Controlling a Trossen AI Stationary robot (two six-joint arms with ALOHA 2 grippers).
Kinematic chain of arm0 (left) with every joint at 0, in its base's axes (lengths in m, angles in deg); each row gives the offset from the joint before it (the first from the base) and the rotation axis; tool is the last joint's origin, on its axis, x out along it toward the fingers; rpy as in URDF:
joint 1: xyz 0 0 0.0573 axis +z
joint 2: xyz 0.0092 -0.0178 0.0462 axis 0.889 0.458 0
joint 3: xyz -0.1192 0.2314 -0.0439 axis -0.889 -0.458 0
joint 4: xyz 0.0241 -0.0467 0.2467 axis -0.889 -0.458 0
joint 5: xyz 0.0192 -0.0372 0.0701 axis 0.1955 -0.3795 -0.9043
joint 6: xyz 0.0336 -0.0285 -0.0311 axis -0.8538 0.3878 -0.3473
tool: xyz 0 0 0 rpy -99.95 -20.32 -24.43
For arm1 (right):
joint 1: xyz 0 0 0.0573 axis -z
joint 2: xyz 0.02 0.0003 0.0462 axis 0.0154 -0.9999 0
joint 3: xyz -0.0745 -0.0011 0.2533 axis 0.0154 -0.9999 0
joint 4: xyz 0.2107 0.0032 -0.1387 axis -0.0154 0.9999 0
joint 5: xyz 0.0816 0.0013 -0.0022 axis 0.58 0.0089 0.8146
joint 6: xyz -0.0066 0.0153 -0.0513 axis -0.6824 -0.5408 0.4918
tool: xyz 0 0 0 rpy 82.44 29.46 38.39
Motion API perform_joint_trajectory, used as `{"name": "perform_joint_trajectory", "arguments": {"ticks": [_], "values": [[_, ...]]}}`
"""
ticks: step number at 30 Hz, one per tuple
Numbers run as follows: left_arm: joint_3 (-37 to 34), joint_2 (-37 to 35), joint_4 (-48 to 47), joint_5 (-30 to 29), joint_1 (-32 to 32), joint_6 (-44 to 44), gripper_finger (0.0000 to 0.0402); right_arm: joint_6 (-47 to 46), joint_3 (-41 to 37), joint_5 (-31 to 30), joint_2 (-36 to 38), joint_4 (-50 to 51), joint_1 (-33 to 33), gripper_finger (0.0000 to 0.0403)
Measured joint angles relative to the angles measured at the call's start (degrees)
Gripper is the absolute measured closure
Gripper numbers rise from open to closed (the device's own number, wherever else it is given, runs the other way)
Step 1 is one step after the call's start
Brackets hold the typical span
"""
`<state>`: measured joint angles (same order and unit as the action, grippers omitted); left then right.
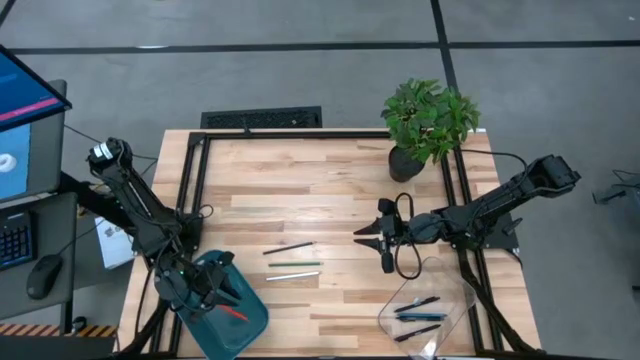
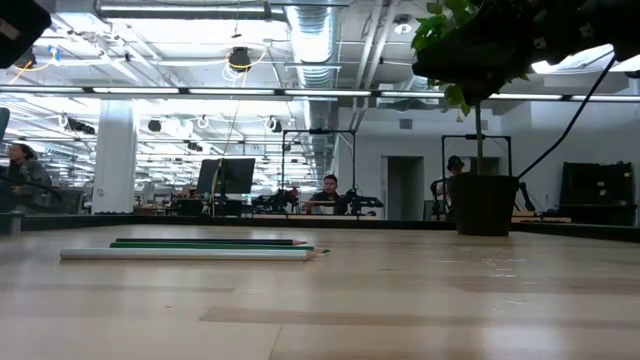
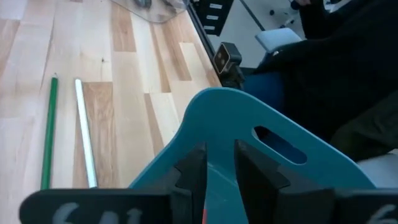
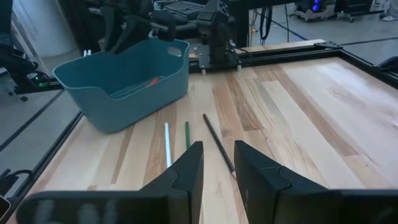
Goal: Sort pens & pencils
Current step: Put the black pencil in the blue bin
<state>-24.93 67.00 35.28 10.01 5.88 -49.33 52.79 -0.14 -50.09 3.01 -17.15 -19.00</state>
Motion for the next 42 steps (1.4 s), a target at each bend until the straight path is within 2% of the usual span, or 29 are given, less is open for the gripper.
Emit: {"name": "perform_joint_trajectory", "arguments": {"ticks": [7, 9, 13, 17, 24, 34, 36, 42], "values": [[0.00, 0.00, 0.00, -1.38, -0.02, -0.29, 0.0330, 0.36, 0.00, 0.00, 0.00, 0.01, 0.00, 0.0290], [0.00, 0.00, 0.04, -4.70, -0.04, -0.54, 0.0330, 0.36, 0.00, 0.00, 0.00, 0.01, 0.00, 0.0290], [0.00, 0.00, 0.04, -15.59, 0.94, -0.68, 0.0330, 0.36, 0.00, 0.00, 0.00, 0.01, 0.02, 0.0290], [0.00, 0.00, -1.27, -20.60, 4.18, -1.28, 0.0329, 0.38, 0.00, 0.00, 0.00, 0.01, 0.13, 0.0290], [-0.04, 0.02, -3.05, -21.81, 14.18, -3.06, 0.0329, 0.43, 0.00, 0.00, 0.00, 0.05, 0.13, 0.0290], [-0.04, 0.02, -2.45, -21.04, 32.90, -9.13, 0.0329, 1.45, 0.00, 0.00, 0.00, 3.34, 0.13, 0.0290], [-0.04, 0.02, -2.08, -18.18, 36.72, -11.86, 0.0329, 1.93, 0.00, -0.02, 0.00, 3.96, 0.13, 0.0290], [-0.04, 0.90, 2.51, -2.52, 46.59, -16.42, 0.0329, 1.98, 0.00, -0.03, 0.00, 4.07, 1.30, 0.0290]]}}
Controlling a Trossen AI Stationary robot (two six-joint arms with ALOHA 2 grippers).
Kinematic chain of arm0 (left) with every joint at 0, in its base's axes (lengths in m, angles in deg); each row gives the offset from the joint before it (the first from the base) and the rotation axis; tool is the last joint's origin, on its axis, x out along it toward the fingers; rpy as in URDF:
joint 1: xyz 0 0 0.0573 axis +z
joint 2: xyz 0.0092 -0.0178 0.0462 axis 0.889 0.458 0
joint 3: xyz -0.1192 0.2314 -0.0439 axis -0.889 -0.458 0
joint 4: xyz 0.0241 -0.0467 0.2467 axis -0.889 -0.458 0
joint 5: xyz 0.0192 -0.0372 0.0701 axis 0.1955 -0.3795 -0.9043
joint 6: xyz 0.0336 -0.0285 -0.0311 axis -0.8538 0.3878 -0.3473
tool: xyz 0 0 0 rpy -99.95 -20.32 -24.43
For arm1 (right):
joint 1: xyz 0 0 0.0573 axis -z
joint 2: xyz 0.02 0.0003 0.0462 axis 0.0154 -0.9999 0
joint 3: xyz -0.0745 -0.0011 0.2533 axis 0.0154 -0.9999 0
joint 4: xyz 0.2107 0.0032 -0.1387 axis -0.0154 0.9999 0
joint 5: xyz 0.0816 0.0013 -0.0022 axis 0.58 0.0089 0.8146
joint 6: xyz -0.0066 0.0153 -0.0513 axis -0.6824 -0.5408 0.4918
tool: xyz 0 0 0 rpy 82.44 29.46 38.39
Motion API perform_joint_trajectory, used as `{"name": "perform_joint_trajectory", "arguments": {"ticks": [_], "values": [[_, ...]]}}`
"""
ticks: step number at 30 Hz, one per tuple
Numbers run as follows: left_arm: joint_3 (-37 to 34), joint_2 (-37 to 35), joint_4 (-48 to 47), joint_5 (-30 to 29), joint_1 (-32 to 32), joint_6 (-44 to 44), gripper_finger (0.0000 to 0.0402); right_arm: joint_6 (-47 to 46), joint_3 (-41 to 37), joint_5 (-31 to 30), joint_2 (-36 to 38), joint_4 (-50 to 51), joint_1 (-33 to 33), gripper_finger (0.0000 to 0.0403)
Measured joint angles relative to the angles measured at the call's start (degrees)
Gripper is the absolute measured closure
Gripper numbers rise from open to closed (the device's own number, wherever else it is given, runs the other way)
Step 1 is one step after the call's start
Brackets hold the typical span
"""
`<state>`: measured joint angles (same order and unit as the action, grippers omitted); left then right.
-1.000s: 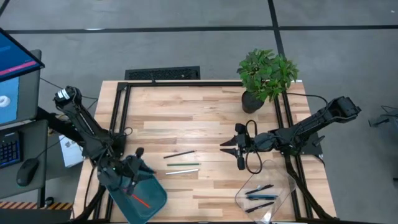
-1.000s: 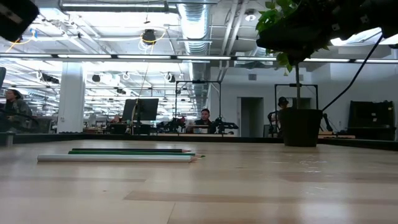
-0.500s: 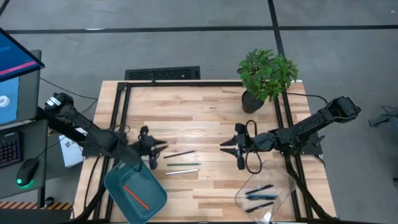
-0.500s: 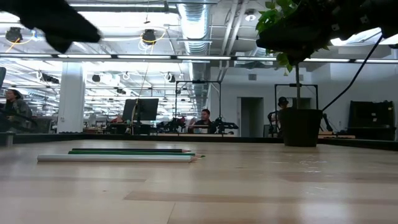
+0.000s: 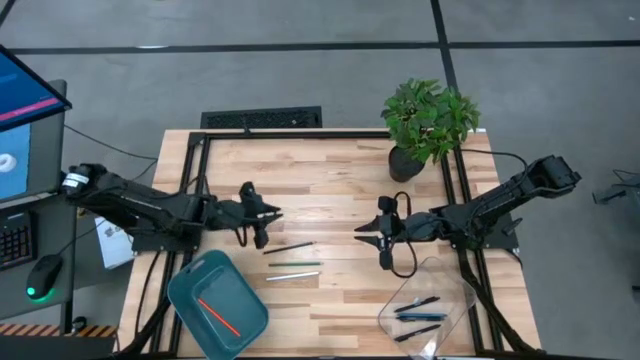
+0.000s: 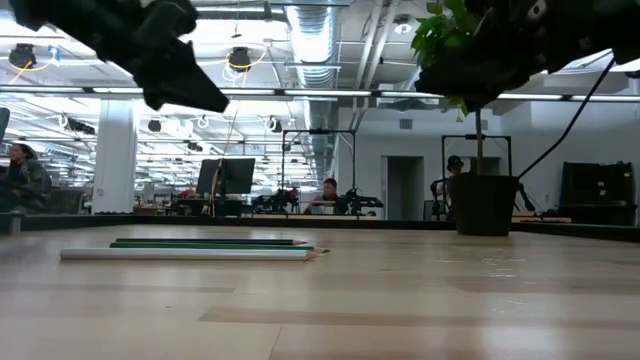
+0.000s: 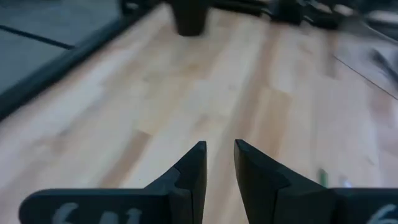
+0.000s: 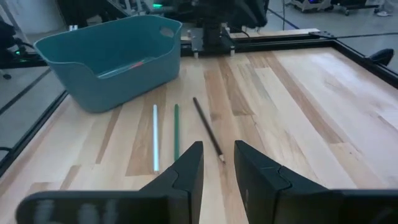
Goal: Sort pens & pencils
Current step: Put the black pencil in the blue bin
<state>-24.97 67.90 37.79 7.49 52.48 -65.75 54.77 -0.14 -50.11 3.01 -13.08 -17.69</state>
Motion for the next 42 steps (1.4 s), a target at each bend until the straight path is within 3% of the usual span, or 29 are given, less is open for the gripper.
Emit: {"name": "perform_joint_trajectory", "arguments": {"ticks": [3, 17, 21, 26, 42], "values": [[0.02, 2.31, 2.53, 5.43, 0.33, -2.55, 0.0329, -0.02, 0.00, -0.06, 0.00, 0.79, 0.56, 0.0290], [0.02, 21.85, 13.97, 8.68, 1.91, -2.01, 0.0329, 0.98, 0.00, -0.04, 0.00, 4.33, 0.60, 0.0290], [0.02, 25.37, 16.55, 15.26, 1.49, -2.38, 0.0329, 0.32, 0.00, -0.03, 0.00, 6.98, 0.60, 0.0290], [0.02, 26.77, 18.98, 18.79, 1.55, -1.15, 0.0329, -0.50, 0.00, -0.02, 0.00, 8.45, 0.60, 0.0290], [0.04, 27.23, 14.84, 19.29, 1.32, 3.40, 0.0329, -0.13, 0.00, -0.02, 0.00, 8.36, 0.60, 0.0290]]}}
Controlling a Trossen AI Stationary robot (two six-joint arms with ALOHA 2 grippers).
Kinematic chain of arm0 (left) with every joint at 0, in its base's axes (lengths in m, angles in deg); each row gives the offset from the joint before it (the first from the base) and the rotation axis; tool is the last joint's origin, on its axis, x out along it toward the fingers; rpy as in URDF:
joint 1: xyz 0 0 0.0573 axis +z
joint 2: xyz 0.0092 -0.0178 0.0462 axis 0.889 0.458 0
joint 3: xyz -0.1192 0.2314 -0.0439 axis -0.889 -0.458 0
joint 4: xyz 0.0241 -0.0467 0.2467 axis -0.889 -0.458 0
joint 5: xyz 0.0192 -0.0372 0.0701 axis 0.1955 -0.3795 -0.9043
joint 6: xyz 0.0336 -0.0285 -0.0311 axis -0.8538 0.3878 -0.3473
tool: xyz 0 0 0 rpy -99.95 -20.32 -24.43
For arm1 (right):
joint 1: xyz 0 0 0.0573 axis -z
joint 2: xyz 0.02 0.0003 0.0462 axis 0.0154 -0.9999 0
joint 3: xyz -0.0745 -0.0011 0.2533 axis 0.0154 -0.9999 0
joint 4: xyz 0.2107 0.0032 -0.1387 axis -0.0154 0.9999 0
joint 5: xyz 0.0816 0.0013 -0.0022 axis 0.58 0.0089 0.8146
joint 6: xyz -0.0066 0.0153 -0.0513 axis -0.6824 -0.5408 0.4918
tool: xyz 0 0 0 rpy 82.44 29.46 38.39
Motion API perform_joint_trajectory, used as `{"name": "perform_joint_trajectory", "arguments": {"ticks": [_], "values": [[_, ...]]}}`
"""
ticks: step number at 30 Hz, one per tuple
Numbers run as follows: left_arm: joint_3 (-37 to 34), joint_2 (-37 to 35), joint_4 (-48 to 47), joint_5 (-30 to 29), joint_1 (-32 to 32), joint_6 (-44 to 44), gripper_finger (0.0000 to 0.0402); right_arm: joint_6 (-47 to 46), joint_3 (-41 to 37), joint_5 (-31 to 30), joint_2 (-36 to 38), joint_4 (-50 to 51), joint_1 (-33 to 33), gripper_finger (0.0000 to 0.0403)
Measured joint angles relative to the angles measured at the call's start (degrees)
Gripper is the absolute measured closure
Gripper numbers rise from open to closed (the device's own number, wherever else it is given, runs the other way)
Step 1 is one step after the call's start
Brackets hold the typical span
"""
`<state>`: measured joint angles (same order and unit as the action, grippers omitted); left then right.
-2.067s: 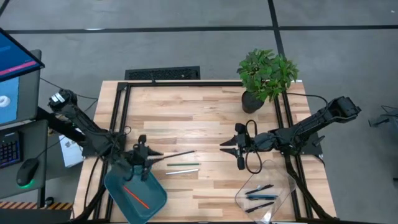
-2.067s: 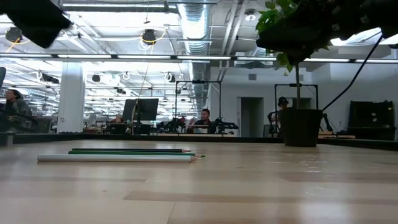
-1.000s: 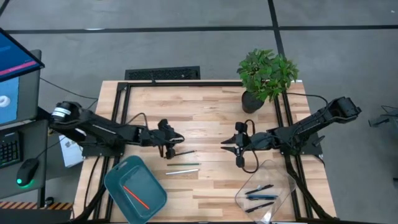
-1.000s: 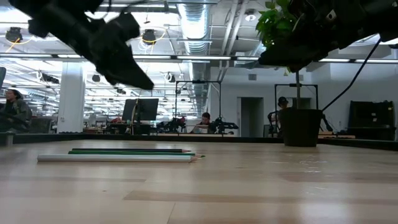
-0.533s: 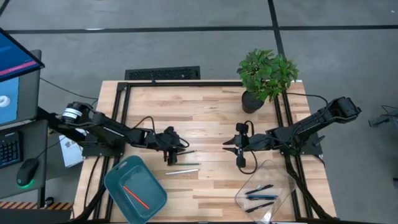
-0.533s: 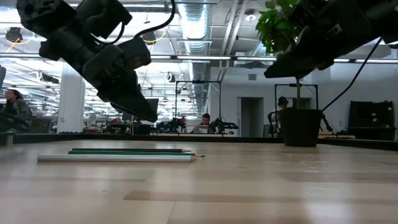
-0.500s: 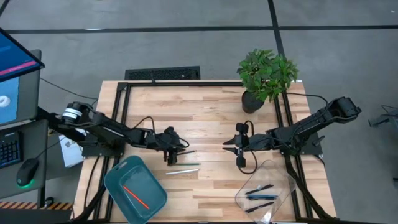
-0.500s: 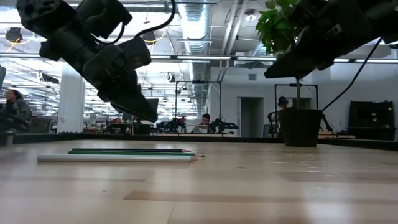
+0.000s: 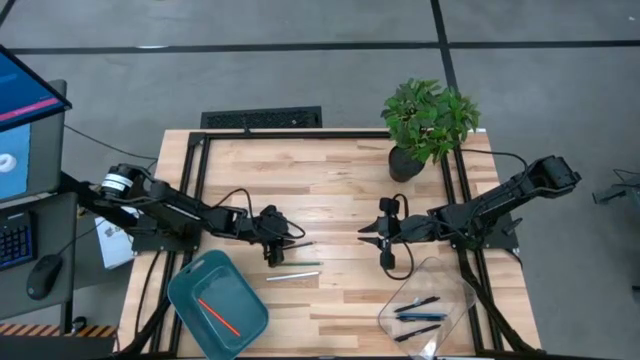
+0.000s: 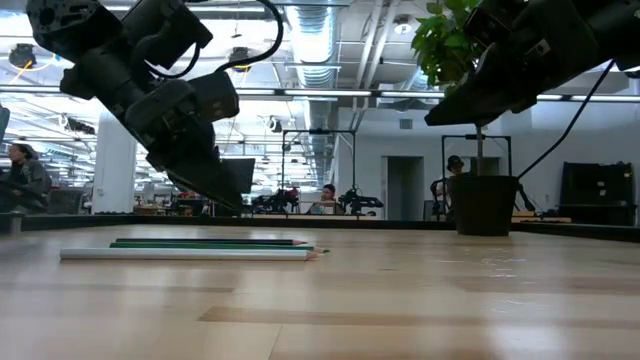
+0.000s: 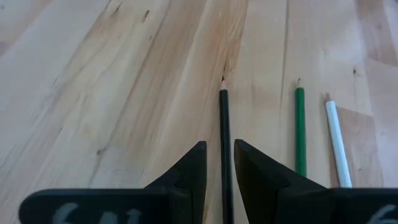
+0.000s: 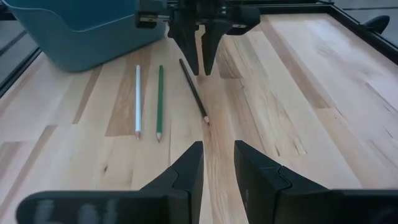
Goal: Sort pens & pencils
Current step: Put the black pencil in the blue bin
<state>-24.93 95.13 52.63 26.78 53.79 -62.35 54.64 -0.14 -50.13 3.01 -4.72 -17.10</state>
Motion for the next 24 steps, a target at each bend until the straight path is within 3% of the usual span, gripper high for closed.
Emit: {"name": "perform_joint_trajectory", "arguments": {"ticks": [7, 14, 24], "values": [[-0.03, 1.61, 0.39, -0.38, 0.00, 0.62, 0.0329, 0.00, 0.00, -0.02, 0.00, -0.46, 0.00, 0.0290], [0.99, 8.05, 7.67, 0.75, -0.25, -1.41, 0.0329, 0.00, 0.00, 0.00, 0.00, -1.33, 0.00, 0.0290], [2.05, 8.90, 9.44, 0.76, -0.71, -2.72, 0.0329, 0.00, 0.00, 0.00, 0.00, -1.74, 0.00, 0.0290]]}}
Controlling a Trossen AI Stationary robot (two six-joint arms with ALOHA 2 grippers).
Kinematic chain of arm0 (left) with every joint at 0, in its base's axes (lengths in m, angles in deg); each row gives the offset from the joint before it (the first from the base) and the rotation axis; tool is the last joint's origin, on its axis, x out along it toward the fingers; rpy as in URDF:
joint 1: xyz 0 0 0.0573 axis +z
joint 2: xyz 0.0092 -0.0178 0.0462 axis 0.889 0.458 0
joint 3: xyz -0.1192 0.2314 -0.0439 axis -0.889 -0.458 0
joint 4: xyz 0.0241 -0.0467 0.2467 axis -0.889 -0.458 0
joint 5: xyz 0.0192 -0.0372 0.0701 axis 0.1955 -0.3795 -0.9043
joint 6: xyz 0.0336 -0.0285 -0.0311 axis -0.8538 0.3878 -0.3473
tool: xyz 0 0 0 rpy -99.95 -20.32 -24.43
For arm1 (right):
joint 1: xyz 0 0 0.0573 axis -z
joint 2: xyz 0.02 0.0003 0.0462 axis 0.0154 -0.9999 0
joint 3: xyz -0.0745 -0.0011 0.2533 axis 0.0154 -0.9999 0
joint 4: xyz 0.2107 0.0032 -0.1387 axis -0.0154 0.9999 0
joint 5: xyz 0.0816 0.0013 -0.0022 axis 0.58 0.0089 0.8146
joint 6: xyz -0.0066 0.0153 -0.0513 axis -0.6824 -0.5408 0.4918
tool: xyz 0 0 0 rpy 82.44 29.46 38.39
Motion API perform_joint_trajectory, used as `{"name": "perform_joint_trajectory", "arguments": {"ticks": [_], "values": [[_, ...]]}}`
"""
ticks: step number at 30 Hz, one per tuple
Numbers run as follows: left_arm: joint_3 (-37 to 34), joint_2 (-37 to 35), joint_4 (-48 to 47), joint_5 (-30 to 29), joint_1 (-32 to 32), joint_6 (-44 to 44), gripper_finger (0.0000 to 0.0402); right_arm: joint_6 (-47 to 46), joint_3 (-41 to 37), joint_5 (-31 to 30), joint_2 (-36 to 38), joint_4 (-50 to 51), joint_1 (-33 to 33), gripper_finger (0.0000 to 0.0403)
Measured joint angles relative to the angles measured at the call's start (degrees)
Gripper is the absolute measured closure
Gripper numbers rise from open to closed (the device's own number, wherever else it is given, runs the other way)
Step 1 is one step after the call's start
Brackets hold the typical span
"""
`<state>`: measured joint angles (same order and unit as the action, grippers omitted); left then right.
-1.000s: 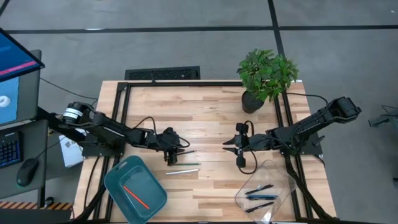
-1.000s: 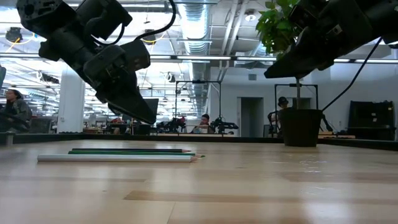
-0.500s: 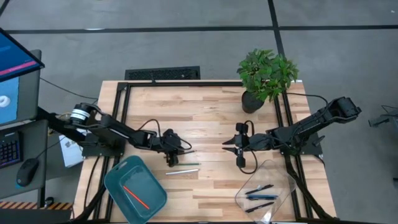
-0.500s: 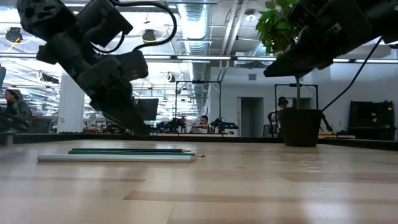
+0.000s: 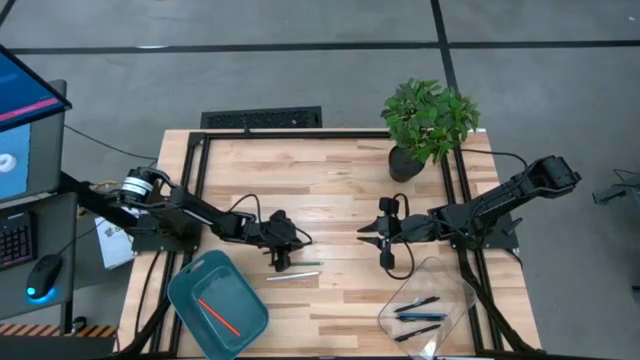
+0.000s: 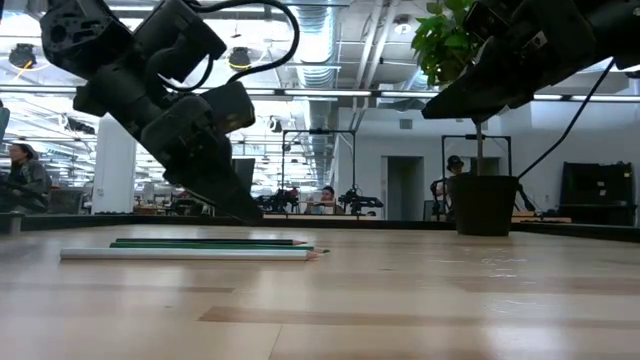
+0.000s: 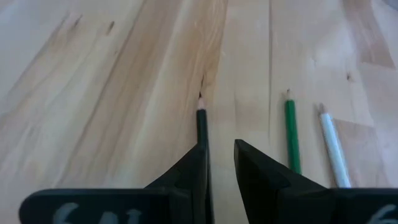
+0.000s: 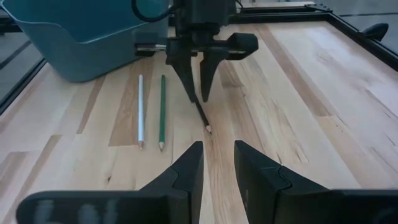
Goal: Sort pens & pencils
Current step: Put the black pencil in the blue bin
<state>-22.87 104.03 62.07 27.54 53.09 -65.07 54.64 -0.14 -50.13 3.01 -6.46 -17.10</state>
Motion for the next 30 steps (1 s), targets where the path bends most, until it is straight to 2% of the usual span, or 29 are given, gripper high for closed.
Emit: {"name": "perform_joint_trajectory", "arguments": {"ticks": [6, 12, 24, 30], "values": [[-0.07, 3.07, 0.80, -1.27, 0.01, 0.06, 0.0329, 0.00, 0.00, 0.00, 0.00, -0.11, 0.00, 0.0290], [0.39, 7.01, 6.22, -1.75, -0.01, 0.28, 0.0329, 0.00, 0.00, 0.00, 0.01, -0.23, 0.00, 0.0290], [0.16, 7.27, 7.75, -2.76, -0.14, 0.16, 0.0329, 0.00, 0.00, 0.00, 0.02, -0.21, 0.00, 0.0290], [-0.13, 10.70, 12.57, -4.82, -1.34, 1.05, 0.0329, 0.00, 0.00, 0.02, 0.00, -0.03, 0.00, 0.0290]]}}
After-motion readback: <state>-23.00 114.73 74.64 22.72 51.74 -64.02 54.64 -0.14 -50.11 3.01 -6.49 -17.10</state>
